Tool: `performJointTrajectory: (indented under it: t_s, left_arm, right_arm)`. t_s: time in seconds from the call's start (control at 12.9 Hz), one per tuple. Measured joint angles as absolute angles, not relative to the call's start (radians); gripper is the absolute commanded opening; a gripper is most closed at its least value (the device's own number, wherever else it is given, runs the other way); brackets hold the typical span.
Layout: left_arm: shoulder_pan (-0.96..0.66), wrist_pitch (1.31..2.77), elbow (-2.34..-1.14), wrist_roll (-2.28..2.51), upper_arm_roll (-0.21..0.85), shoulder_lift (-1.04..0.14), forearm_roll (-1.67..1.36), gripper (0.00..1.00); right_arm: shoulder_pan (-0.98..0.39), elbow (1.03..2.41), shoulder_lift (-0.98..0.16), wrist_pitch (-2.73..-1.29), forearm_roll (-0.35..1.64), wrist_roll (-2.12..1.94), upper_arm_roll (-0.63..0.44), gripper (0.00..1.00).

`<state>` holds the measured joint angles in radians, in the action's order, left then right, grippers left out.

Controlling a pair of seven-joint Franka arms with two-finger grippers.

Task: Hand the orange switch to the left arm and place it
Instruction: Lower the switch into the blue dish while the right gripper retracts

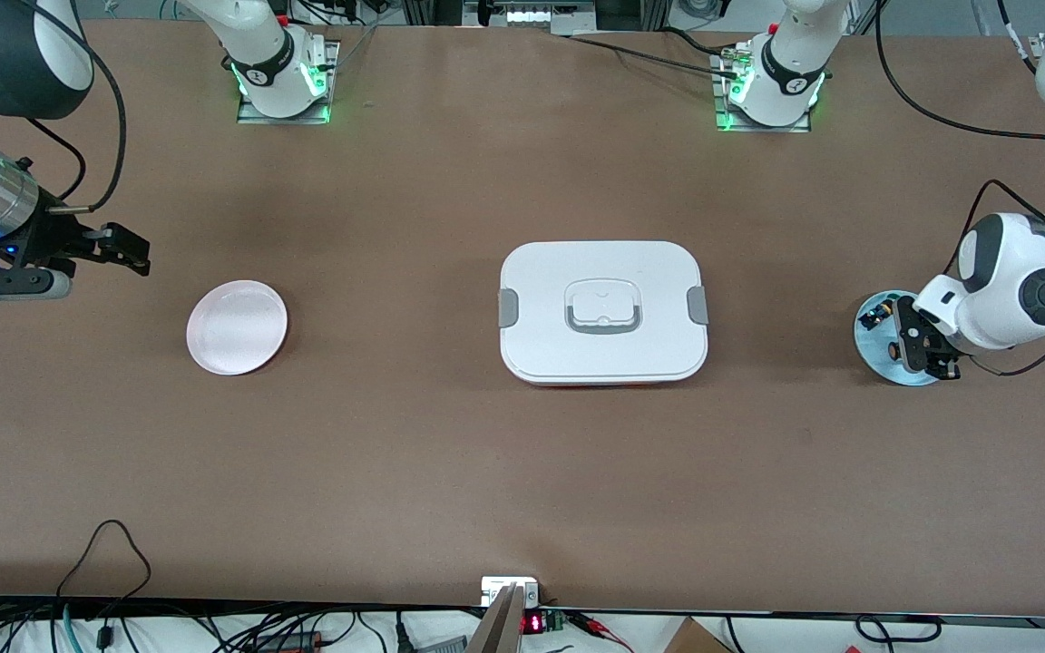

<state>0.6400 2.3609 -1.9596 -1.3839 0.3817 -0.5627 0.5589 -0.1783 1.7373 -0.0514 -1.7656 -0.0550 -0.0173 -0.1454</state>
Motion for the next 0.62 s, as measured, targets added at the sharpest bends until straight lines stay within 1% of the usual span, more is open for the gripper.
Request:
performJointTrajectory:
  t_s: [0.08,0.16,0.62]
  left_arm:
    - [0.643,2.366,-1.960,-1.384,0.382,-0.566,0.560,0.54]
    - [0.646,2.369,-1.960,-1.384,0.382,-0.570,0.562,0.99]
    - [0.649,2.358,-1.955,-1.384,0.393,-0.568,0.564,1.00]
  right_arm:
    - [-0.181,1.718,-0.044,-1.725,-0.056,-0.017,-0.143,1.00]
    - [-0.182,1.701,-0.036,-1.698,-0.057,-0.017,-0.142,1.00]
    - [-0.184,1.664,-0.029,-1.681,-0.057,-0.018,-0.142,1.00]
